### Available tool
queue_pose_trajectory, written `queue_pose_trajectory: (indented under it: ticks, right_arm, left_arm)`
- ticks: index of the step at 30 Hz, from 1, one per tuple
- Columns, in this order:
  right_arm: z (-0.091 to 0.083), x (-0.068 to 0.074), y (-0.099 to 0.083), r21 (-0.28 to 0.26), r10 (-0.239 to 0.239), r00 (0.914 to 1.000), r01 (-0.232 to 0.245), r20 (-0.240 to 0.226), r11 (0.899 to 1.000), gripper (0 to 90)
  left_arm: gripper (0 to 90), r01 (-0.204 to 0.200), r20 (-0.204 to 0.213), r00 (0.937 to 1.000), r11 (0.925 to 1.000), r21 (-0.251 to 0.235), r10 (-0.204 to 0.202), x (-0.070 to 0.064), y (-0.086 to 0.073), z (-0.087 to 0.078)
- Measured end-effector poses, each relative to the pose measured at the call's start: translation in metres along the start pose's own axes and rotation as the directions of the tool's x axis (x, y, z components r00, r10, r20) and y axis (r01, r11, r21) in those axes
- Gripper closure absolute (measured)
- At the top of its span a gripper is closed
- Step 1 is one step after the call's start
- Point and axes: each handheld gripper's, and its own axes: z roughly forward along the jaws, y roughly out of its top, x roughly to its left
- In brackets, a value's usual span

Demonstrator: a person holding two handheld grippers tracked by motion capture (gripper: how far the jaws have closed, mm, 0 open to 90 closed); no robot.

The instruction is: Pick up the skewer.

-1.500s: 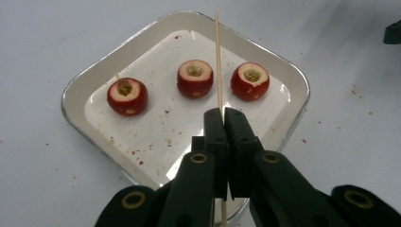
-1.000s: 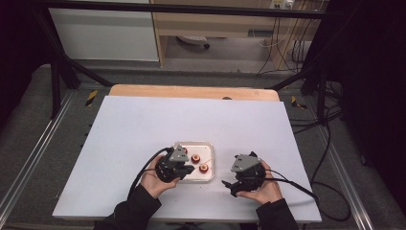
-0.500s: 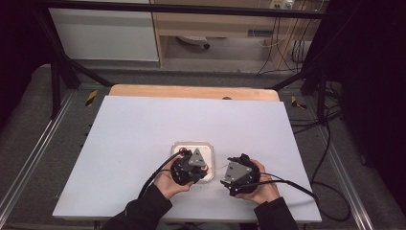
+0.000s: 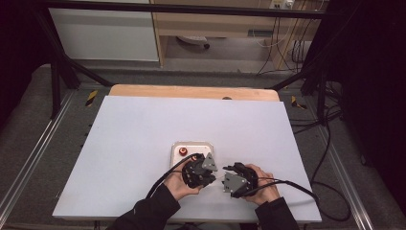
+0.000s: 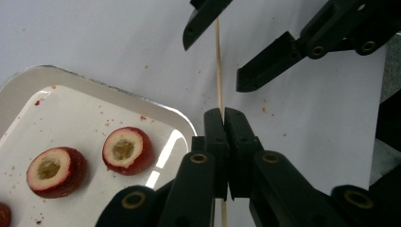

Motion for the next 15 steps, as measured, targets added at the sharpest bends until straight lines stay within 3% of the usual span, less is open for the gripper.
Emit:
queue_pose_trajectory:
  ticks: [6, 8, 9, 15]
  right_arm:
    - [0.0024, 0.0023, -0.0006, 0.019, -0.083, 0.9965, 0.083, -0.005, 0.996, 63.8]
    - [0.0033, 0.0032, -0.0012, 0.023, -0.094, 0.9955, 0.094, -0.007, 0.995, 68.9]
    - [0.0034, 0.0035, -0.0010, 0.022, -0.101, 0.9948, 0.101, -0.012, 0.995, 70.3]
    - [0.0047, 0.0058, -0.0012, 0.035, -0.137, 0.9902, 0.138, -0.029, 0.990, 80.2]
  left_arm:
    - [88.7, -0.013, 0.015, 0.9998, 0.9999, -0.002, 0.013, -0.0037, 0.0030, 0.0018]
    - [88.7, -0.015, 0.038, 0.9992, 0.9998, 0.009, 0.015, -0.0047, 0.0034, 0.0023]
    - [88.7, -0.028, 0.019, 0.9994, 0.9996, 0.010, 0.028, -0.0041, 0.0038, 0.0023]
    - [88.7, -0.034, 0.024, 0.9991, 0.9993, 0.012, 0.034, -0.0051, 0.0036, 0.0040]
